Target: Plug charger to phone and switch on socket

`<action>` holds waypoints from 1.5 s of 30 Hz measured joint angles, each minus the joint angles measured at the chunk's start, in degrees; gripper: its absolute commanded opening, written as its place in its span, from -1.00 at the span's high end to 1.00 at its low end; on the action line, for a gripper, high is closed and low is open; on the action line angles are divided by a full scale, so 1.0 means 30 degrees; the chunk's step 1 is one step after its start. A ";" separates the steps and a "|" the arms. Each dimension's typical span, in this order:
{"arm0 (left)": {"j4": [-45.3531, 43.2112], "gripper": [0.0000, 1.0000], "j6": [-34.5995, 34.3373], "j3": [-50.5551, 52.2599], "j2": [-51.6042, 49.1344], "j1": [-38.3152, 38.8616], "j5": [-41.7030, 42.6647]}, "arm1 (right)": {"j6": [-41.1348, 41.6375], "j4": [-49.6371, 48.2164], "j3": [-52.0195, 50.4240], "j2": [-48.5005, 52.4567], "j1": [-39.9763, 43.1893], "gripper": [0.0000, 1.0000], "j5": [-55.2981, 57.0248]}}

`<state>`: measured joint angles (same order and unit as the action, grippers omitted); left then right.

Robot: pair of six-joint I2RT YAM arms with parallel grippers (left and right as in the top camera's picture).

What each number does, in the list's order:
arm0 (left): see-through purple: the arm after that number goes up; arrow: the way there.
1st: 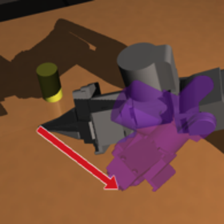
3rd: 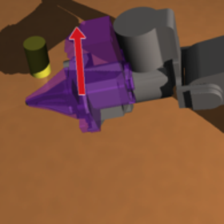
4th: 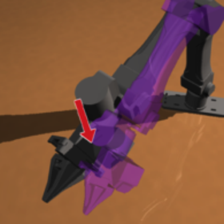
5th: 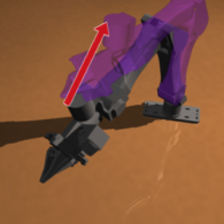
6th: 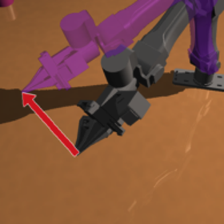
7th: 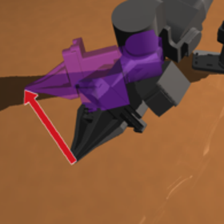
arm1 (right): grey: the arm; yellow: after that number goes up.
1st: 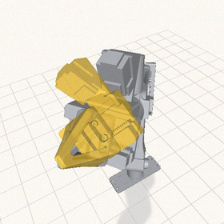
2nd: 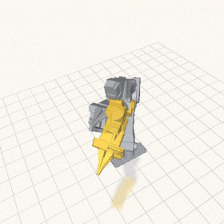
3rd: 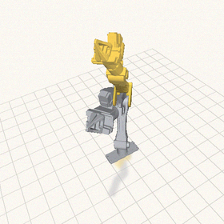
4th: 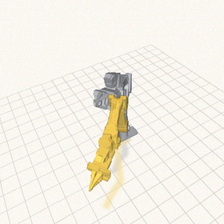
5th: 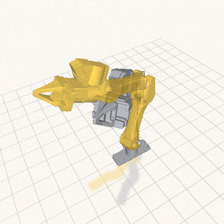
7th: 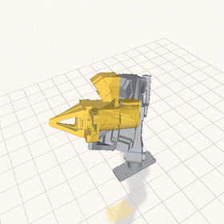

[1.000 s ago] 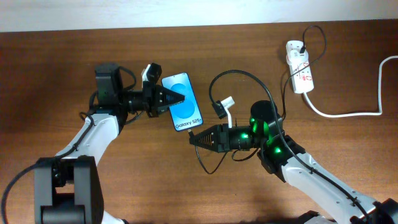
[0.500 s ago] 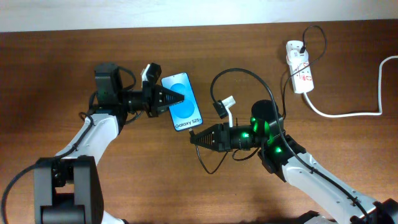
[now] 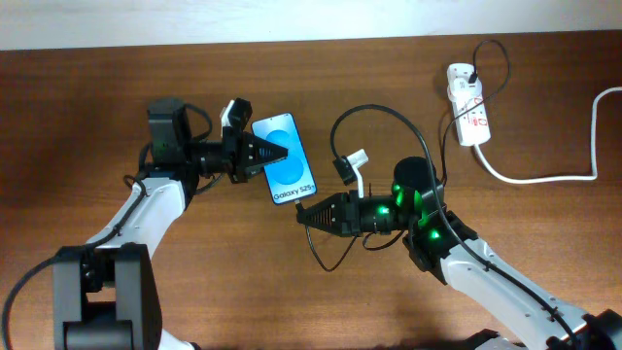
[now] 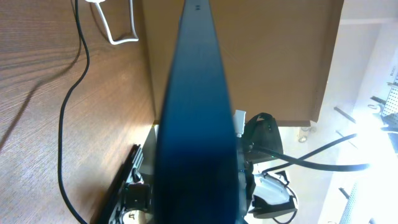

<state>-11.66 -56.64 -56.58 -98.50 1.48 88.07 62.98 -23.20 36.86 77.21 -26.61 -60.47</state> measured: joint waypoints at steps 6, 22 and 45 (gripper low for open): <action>-0.0007 1.00 0.0007 0.0000 0.0000 0.0007 -0.0168 | 0.0539 -0.0007 -0.0007 0.0000 0.0000 0.92 0.0219; -0.0066 1.00 0.0007 0.0000 0.0000 0.0131 -0.0933 | 0.0867 0.0000 -0.0117 0.0000 0.0000 0.92 0.0991; -0.0073 1.00 0.1268 0.0000 -0.0015 0.0131 -0.0933 | -0.0168 -0.0874 -0.0131 0.0860 0.0000 0.92 0.0474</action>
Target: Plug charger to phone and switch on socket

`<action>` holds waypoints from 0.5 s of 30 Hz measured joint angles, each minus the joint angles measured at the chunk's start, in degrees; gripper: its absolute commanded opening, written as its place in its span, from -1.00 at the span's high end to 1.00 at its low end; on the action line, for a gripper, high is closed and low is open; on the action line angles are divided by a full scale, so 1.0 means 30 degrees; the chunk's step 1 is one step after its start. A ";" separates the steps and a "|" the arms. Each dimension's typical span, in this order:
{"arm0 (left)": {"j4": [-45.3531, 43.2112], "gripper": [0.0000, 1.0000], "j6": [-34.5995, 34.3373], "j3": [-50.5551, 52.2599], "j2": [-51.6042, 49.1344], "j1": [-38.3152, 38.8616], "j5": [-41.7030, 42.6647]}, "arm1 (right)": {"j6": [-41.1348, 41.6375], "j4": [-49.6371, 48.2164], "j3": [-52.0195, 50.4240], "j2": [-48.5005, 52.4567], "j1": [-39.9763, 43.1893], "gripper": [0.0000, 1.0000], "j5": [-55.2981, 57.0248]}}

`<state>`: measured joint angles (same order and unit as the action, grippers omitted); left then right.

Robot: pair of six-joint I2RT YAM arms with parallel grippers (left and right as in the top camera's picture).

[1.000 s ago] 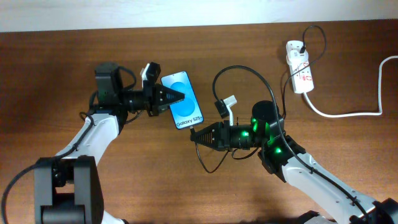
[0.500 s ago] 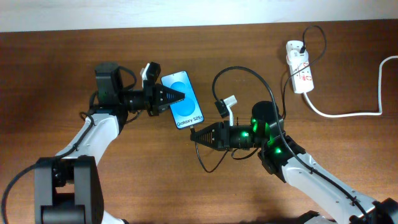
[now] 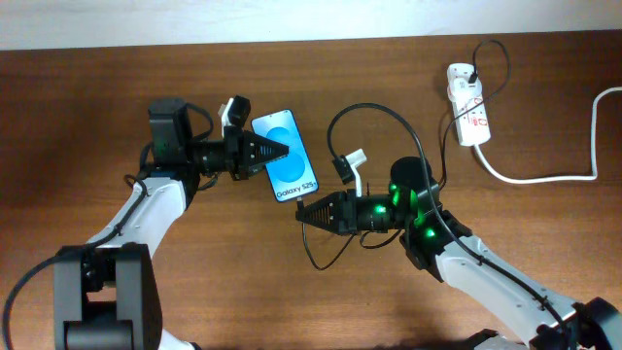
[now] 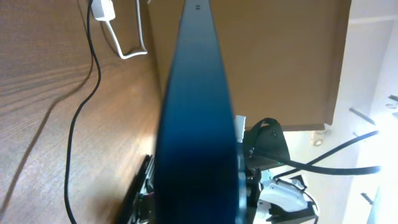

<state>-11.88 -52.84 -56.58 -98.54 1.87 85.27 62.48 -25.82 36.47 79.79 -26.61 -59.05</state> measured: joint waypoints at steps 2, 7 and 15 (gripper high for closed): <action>-0.0007 1.00 0.0284 -0.0007 0.0000 0.0029 0.0000 | -0.0109 0.0000 -0.0022 0.0036 0.0000 0.92 -0.0022; -0.0066 1.00 0.0801 -0.0109 0.0000 0.0525 0.0058 | -0.0510 0.0015 -0.0146 0.0036 0.0000 0.92 -0.0372; -0.0051 1.00 0.0852 -0.0109 0.0000 0.0882 0.0423 | -0.1989 0.0517 -0.0168 0.0073 0.0670 0.92 -0.2106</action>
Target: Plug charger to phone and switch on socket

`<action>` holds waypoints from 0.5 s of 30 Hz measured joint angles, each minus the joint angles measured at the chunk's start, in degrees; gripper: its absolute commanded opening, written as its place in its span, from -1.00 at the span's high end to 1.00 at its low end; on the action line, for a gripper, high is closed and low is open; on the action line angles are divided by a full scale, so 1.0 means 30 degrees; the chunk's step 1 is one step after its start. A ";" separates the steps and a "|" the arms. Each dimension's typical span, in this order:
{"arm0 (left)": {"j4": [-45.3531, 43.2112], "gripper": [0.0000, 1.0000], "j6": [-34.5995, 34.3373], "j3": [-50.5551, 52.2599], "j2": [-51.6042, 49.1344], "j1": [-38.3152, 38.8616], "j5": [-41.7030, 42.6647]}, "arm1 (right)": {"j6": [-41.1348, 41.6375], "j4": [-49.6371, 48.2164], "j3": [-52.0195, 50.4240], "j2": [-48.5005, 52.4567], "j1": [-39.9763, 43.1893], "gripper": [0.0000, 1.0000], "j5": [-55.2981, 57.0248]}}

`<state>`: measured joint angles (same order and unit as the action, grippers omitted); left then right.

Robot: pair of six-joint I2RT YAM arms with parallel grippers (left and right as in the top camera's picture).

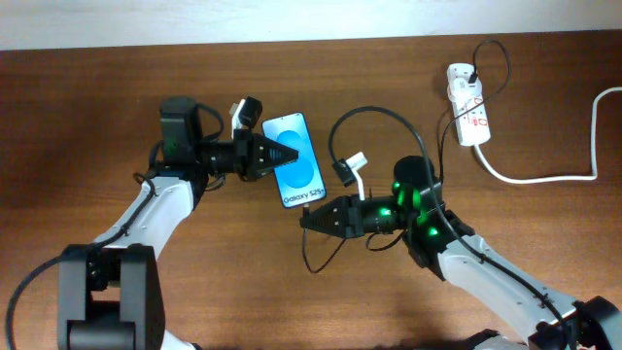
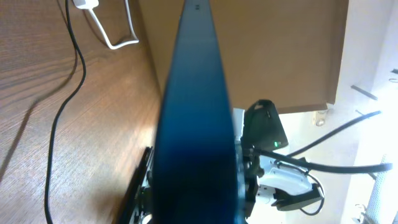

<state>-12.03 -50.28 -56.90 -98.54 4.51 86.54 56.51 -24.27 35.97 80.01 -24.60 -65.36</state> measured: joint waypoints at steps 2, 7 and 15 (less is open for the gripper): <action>-0.0007 1.00 0.0015 -0.0007 0.0000 0.0160 -0.0248 | -0.0372 0.0393 -0.0015 0.0000 0.0685 0.92 -0.0962; 0.0095 1.00 0.0517 0.0007 0.0000 0.0255 -0.0189 | -0.1064 0.0204 -0.0007 -0.0007 0.2572 0.92 -0.2106; -0.0685 1.00 0.0874 0.0022 -0.0029 0.0328 0.0175 | -0.1778 0.0211 -0.0007 -0.0007 0.2652 0.92 -0.2470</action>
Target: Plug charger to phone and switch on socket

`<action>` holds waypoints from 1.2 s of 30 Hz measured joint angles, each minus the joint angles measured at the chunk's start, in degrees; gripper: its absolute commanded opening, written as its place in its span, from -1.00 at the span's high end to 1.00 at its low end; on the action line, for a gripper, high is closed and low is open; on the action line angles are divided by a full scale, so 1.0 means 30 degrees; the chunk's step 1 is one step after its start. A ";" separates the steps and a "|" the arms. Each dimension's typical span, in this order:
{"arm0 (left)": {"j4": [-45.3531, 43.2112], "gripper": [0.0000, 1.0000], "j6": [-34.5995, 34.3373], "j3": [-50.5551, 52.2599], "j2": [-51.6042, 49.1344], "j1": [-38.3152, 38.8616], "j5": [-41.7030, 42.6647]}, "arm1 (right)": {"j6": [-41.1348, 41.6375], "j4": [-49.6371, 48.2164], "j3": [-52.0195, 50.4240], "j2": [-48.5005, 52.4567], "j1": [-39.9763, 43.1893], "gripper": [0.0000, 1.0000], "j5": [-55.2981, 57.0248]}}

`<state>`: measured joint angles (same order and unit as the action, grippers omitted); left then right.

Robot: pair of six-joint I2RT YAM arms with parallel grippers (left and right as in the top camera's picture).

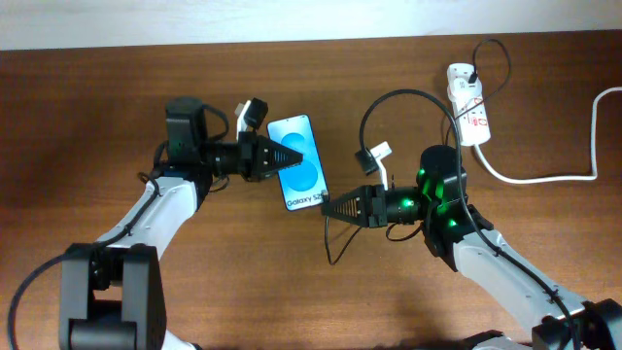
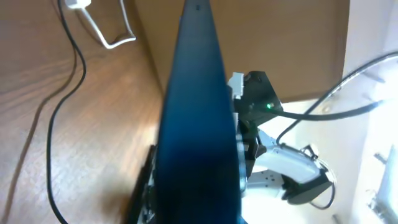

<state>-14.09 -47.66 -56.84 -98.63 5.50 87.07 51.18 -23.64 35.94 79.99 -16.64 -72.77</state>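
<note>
The phone (image 1: 303, 175), blue screen up, is held off the table in my left gripper (image 1: 292, 156), which is shut on its long sides. In the left wrist view the phone (image 2: 196, 124) is edge-on and fills the middle, hiding the fingers. My right gripper (image 1: 328, 206) points left, its tip just right of the phone's bottom edge, shut on the end of the black charger cable (image 1: 335, 255). The plug itself is too small to make out. The white power strip (image 1: 467, 104) lies at the far right.
A small white adapter (image 1: 379, 153) hangs on the black cable above my right arm. The cable arcs up to the power strip. A white mains lead (image 1: 544, 178) runs from the strip to the right edge. Bare wood lies along the front.
Both grippers have shifted right. The phone sits a little farther right, and my right gripper has gone right and slightly up, still at the phone's bottom edge. The white adapter moved right with the cable.
At first my left gripper held the phone at centre left, with my right gripper holding the cable end just below its bottom edge. That stayed much the same a second ago. Then both stood farther right, and now farther still, with both grips unchanged.
</note>
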 measured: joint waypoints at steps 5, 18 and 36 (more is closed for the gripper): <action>-0.0750 1.00 -0.0015 0.0000 0.0000 -0.0627 0.0357 | -0.0911 0.0831 0.0022 0.0007 0.0000 0.92 -0.1450; -0.0816 1.00 -0.0022 0.0000 0.0000 -0.1464 0.0415 | -0.2550 0.2404 0.0036 0.0007 -0.2280 0.92 -0.0306; -0.0532 1.00 -0.0015 0.0000 0.0000 -0.0153 0.0415 | -0.2674 0.2404 0.0036 0.0007 -0.2288 0.92 0.1333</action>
<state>-15.68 -47.70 -56.84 -98.63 5.04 88.31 43.16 -16.43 36.05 80.01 -23.51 -68.77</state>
